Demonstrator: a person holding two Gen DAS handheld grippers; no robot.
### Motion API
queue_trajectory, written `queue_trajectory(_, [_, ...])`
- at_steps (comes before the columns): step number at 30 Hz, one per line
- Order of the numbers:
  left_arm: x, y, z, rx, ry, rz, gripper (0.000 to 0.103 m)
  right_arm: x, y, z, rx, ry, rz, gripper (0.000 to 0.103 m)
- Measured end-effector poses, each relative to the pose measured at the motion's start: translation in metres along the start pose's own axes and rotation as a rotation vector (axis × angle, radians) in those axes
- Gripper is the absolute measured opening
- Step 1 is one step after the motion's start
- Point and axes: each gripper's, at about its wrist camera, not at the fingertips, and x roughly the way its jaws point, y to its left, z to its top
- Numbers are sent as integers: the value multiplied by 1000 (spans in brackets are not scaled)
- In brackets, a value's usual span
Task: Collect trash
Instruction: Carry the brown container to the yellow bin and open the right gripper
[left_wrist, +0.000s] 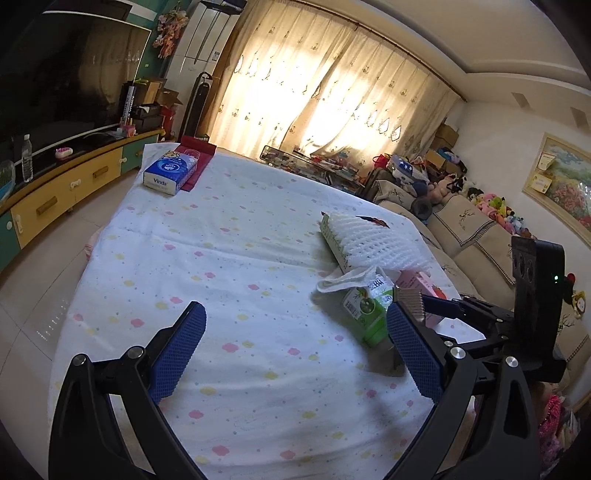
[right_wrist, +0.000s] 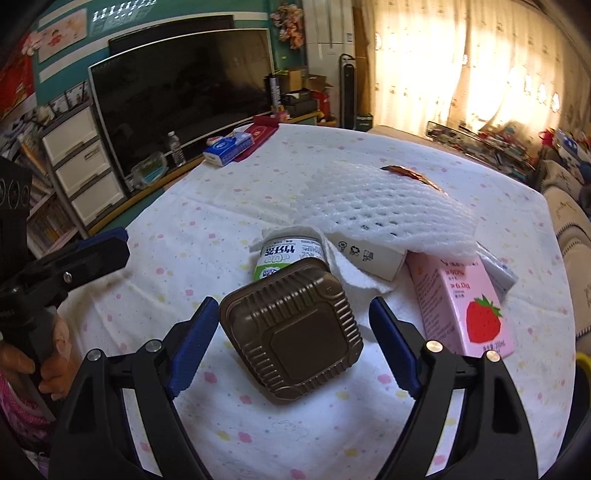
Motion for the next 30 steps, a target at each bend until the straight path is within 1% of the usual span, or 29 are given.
queue_trajectory(2, [-1,6,0,-31,-5,10,96,2,-2,-2,-11,14,37,79])
queue_trajectory(4, [-2,14,-1,-71,-15,-2,96,5,-4,-5,-32,32,69,79])
queue_trajectory(7, [-7,21,-2,-109,-43,-14,96,7,-8,-8,-40,38,108,70])
queue_trajectory(9, [-9,24,-2,-124,-57,-4,96,3,-13,-8,-27,40,129,68])
queue_trajectory(12, [-14,28,-4,-149,-83,27,96,-17,-20,-13,-20,-10,135,68])
queue_trajectory(15, [-17,31,-5,-167,-99,70,96,-40,-36,-23,30,-52,149,68])
queue_trajectory(17, [-17,30,-5,-167,-99,103,96,-62,-50,-33,67,-94,120,68])
queue_trajectory(20, [-16,28,-4,-160,-98,162,96,-103,-83,-47,143,-181,63,68])
queue_trajectory(22, [-17,26,-5,-153,-100,201,96,-129,-111,-58,202,-229,-18,68])
queue_trajectory(23, [-17,25,-5,-151,-101,217,96,-142,-128,-65,237,-245,-74,68])
queue_trajectory(27, [-14,28,-5,-163,-88,269,96,-177,-185,-97,362,-268,-243,68])
queue_trajectory(30, [-11,32,-5,-181,-75,292,96,-193,-226,-123,463,-244,-359,68])
